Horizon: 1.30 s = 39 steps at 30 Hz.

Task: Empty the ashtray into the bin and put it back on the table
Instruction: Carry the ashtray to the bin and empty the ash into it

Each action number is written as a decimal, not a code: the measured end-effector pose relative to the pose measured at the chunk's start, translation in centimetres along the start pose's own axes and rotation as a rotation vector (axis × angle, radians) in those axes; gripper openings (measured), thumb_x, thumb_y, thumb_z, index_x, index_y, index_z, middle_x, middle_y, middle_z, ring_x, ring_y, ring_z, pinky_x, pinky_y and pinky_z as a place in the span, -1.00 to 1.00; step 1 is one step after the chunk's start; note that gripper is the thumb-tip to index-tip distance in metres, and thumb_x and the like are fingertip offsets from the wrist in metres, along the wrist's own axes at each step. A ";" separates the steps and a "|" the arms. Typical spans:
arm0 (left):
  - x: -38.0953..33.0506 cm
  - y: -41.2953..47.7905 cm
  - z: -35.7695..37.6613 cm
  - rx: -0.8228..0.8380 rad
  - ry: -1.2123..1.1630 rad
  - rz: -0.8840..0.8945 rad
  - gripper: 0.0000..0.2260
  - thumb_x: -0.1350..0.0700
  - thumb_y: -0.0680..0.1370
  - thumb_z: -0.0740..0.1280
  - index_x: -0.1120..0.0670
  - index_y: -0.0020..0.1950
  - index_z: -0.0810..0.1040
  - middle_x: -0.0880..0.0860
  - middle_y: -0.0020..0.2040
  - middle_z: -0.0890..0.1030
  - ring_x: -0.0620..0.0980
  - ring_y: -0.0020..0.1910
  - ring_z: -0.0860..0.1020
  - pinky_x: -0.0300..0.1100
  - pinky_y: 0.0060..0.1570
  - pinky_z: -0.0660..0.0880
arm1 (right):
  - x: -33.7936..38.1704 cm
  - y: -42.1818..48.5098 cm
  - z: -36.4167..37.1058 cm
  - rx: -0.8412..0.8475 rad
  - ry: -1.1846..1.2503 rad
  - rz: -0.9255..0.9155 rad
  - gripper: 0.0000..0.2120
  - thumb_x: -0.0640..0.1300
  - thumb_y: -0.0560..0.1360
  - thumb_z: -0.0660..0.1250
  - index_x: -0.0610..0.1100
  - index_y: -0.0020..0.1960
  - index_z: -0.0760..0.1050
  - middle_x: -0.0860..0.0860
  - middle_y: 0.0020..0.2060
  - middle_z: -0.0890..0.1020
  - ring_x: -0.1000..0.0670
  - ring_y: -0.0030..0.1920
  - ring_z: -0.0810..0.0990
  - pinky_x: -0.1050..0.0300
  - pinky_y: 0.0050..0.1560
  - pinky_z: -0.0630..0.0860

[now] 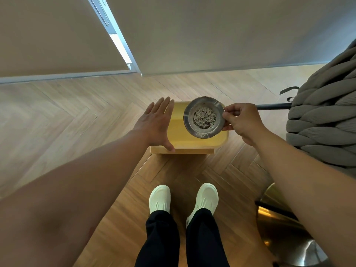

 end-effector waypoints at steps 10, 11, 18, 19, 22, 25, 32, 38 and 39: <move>0.2 0.5 0.6 -0.013 0.034 -0.013 0.36 -0.41 0.10 0.50 0.16 0.54 -0.25 0.15 0.59 -0.18 0.10 0.55 -0.23 0.00 0.50 -0.19 | 0.0 0.1 0.2 0.005 -0.047 -0.048 -0.88 -0.37 0.48 0.42 -0.18 -0.11 0.57 -0.17 -0.18 0.62 -0.05 -0.33 0.70 0.10 -0.33 0.67; 0.2 0.5 0.7 -0.014 0.034 -0.013 0.35 -0.41 0.11 0.50 0.16 0.54 -0.25 0.15 0.59 -0.18 0.10 0.55 -0.23 0.00 0.50 -0.19 | 0.0 0.0 0.3 0.005 -0.059 -0.059 -0.84 -0.38 0.47 0.43 -0.14 -0.15 0.57 -0.15 -0.20 0.62 -0.06 -0.32 0.70 0.09 -0.32 0.67; 0.4 0.5 0.8 -0.020 0.036 -0.008 0.34 -0.41 0.12 0.50 0.15 0.55 -0.25 0.14 0.59 -0.18 0.08 0.55 -0.22 0.00 0.51 -0.17 | -0.5 -0.3 1.7 0.002 -0.164 -0.147 -0.82 -0.32 0.41 0.51 -0.07 -0.21 0.58 -0.06 -0.27 0.65 -0.02 -0.29 0.71 0.05 -0.27 0.69; 0.4 0.5 0.9 -0.020 0.037 -0.007 0.34 -0.41 0.12 0.50 0.15 0.55 -0.25 0.14 0.59 -0.18 0.08 0.55 -0.23 0.00 0.51 -0.17 | -0.6 -0.3 2.1 -0.005 -0.202 -0.173 -0.82 -0.30 0.42 0.51 -0.07 -0.22 0.58 -0.04 -0.29 0.65 -0.02 -0.28 0.70 0.08 -0.23 0.68; 0.5 0.5 0.9 -0.023 0.038 -0.007 0.33 -0.40 0.14 0.50 0.15 0.55 -0.25 0.13 0.59 -0.18 0.08 0.55 -0.23 0.00 0.50 -0.18 | -0.3 -1.0 3.0 -0.014 -0.422 -0.357 -0.90 -0.25 0.45 0.47 -0.12 -0.18 0.58 0.04 -0.29 0.63 0.10 -0.23 0.62 0.25 -0.16 0.59; 0.5 0.6 0.9 -0.025 0.042 -0.009 0.32 -0.40 0.15 0.50 0.14 0.54 -0.27 0.13 0.59 -0.18 0.08 0.55 -0.23 0.00 0.50 -0.20 | 0.0 -2.1 4.0 0.001 -0.541 -0.564 -0.94 -0.29 0.47 0.44 -0.24 -0.14 0.57 -0.07 -0.22 0.61 0.02 -0.24 0.58 0.14 -0.18 0.61; 0.7 0.6 1.1 -0.035 0.039 -0.005 0.32 -0.42 0.15 0.48 0.13 0.54 -0.27 0.12 0.59 -0.18 0.07 0.55 -0.23 -0.03 0.49 -0.23 | -0.5 -4.1 5.3 -0.060 -0.792 -0.940 -0.88 -0.40 0.40 0.47 -0.30 -0.14 0.54 -0.17 -0.26 0.54 -0.10 -0.30 0.53 0.06 -0.35 0.53; 0.7 0.6 1.3 -0.049 0.041 -0.008 0.31 -0.42 0.14 0.48 0.12 0.55 -0.25 0.12 0.59 -0.17 0.08 0.55 -0.22 -0.05 0.47 -0.23 | -1.9 -5.1 5.7 -0.151 -0.923 -1.268 -0.85 -0.45 0.33 0.50 -0.29 -0.21 0.56 -0.18 -0.30 0.57 -0.12 -0.29 0.54 0.08 -0.35 0.54; 0.7 0.6 1.3 -0.047 0.039 -0.009 0.32 -0.42 0.13 0.48 0.12 0.55 -0.24 0.12 0.59 -0.17 0.08 0.55 -0.22 -0.05 0.47 -0.23 | -2.0 -5.2 5.9 -0.150 -0.928 -1.294 -0.86 -0.44 0.35 0.50 -0.29 -0.20 0.57 -0.18 -0.30 0.58 -0.13 -0.28 0.56 0.07 -0.33 0.56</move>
Point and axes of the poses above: each hand's wrist, its own y-axis towards the middle knuckle, its own z-axis out of the palm, x = y × z, the point moved 3 cm from there along y, towards the middle knuckle
